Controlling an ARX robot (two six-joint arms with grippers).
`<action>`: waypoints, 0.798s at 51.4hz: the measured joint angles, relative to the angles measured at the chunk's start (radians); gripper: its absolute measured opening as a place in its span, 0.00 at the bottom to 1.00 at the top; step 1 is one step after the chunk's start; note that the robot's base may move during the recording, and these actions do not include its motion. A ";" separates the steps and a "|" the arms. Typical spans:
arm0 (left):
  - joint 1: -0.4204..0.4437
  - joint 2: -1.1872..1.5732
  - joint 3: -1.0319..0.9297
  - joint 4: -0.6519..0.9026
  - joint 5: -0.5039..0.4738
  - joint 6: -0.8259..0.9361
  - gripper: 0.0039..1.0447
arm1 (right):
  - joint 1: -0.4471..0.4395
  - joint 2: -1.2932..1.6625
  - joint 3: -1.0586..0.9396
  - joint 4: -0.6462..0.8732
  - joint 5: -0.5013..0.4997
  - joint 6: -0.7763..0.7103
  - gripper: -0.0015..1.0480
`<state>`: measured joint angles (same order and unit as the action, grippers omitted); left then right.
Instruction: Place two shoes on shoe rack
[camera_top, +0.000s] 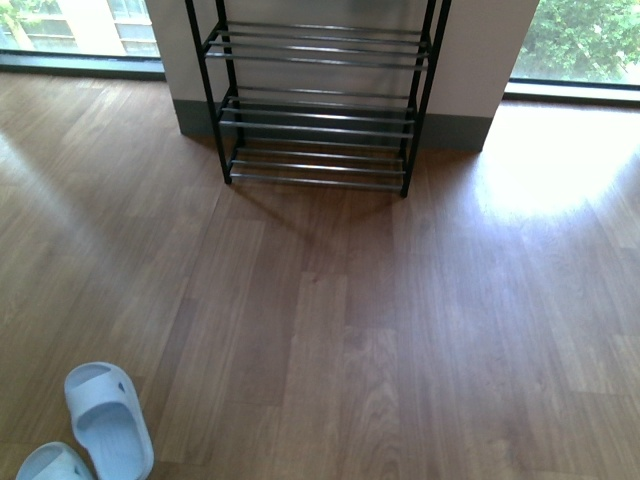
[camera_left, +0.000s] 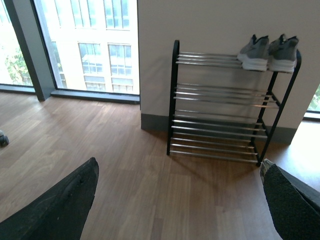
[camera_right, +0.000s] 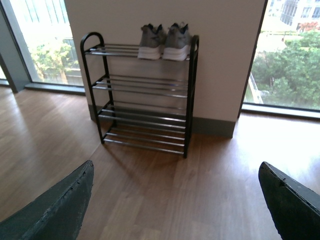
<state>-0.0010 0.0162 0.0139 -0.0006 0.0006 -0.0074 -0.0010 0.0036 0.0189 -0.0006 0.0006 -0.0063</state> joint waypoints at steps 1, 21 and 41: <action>0.000 0.000 0.000 0.000 0.000 0.000 0.91 | 0.000 0.001 0.000 0.000 0.001 0.000 0.91; 0.000 0.000 0.000 0.001 0.000 0.000 0.91 | 0.000 0.000 0.000 0.000 -0.001 0.005 0.91; 0.000 0.000 0.000 -0.001 -0.003 0.000 0.91 | -0.001 -0.001 0.000 -0.001 -0.005 0.006 0.91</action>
<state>-0.0013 0.0158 0.0139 -0.0017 -0.0029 -0.0074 -0.0017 0.0029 0.0189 -0.0017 -0.0040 -0.0006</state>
